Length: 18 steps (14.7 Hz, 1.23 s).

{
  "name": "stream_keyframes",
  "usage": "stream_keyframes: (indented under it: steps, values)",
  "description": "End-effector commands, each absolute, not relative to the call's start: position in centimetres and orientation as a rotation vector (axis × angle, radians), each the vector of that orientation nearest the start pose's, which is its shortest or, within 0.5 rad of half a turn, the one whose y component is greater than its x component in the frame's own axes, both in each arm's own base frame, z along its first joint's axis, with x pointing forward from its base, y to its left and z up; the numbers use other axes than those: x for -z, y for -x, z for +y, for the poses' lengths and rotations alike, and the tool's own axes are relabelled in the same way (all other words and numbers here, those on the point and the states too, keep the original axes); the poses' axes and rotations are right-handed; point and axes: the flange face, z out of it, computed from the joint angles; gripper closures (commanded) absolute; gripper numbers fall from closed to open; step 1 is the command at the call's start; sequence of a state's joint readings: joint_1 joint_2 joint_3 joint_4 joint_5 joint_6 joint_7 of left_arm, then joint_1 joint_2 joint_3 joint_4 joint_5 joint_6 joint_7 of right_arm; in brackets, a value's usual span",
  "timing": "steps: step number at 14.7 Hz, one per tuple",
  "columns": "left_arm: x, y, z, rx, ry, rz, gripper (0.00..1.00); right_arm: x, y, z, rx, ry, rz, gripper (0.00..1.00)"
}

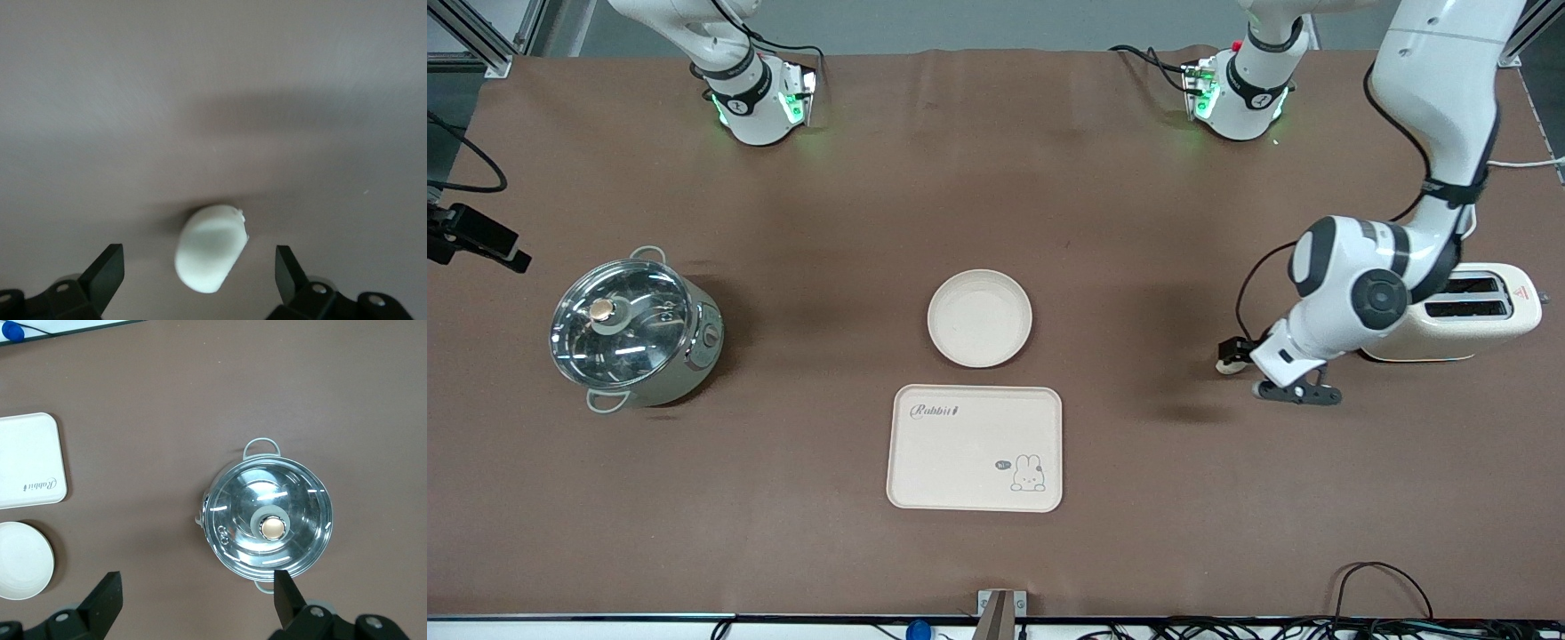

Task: Place bun in plate and plate on tray
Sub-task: 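Lower the left gripper onto the white bun and grasp it, then carry the bun with the left gripper and lower it onto the plate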

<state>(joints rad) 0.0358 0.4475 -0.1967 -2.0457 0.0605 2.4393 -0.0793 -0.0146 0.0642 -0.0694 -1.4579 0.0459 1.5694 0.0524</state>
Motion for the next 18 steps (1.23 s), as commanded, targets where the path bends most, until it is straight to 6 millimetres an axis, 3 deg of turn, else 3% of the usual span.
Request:
stream_keyframes:
  steps: [1, 3, 4, 10, 12, 13, 15, 18]
  values:
    - [-21.4, -57.9, -9.1, -0.046, 3.18, 0.161, 0.0, -63.9, -57.5, -4.1, 0.078, 3.08, 0.178, 0.0]
    - [-20.0, -58.1, -8.9, -0.017, 3.191, 0.151, 0.06, -63.9, -57.7, -4.2, 0.088, 3.078, 0.18, 0.0]
    - [-19.5, -58.2, -9.0, 0.0, 3.194, 0.156, 0.14, -64.0, -57.7, -4.2, 0.1, 3.08, 0.178, 0.0]
    - [-19.5, -58.2, -9.0, 0.007, 3.197, 0.146, 0.85, -63.6, -58.0, -2.3, 0.091, 3.078, 0.129, 0.0]
    - [-22.0, -58.6, -10.7, 0.037, 3.196, 0.195, 0.99, -63.8, -58.0, -2.1, 0.096, 3.078, 0.124, 0.0]
    - [-24.7, -58.8, -13.1, -0.018, 3.204, 0.192, 0.99, -63.8, -58.0, -2.1, 0.093, 3.078, 0.124, 0.0]
    - [-28.7, -59.4, -18.4, -0.187, 3.195, -0.061, 0.99, -63.7, -57.9, -2.3, 0.082, 3.08, 0.126, 0.0]
    - [-30.7, -56.7, -30.3, -0.201, 3.179, -0.248, 0.99, -63.8, -57.7, -2.5, 0.075, 3.08, 0.137, 0.0]
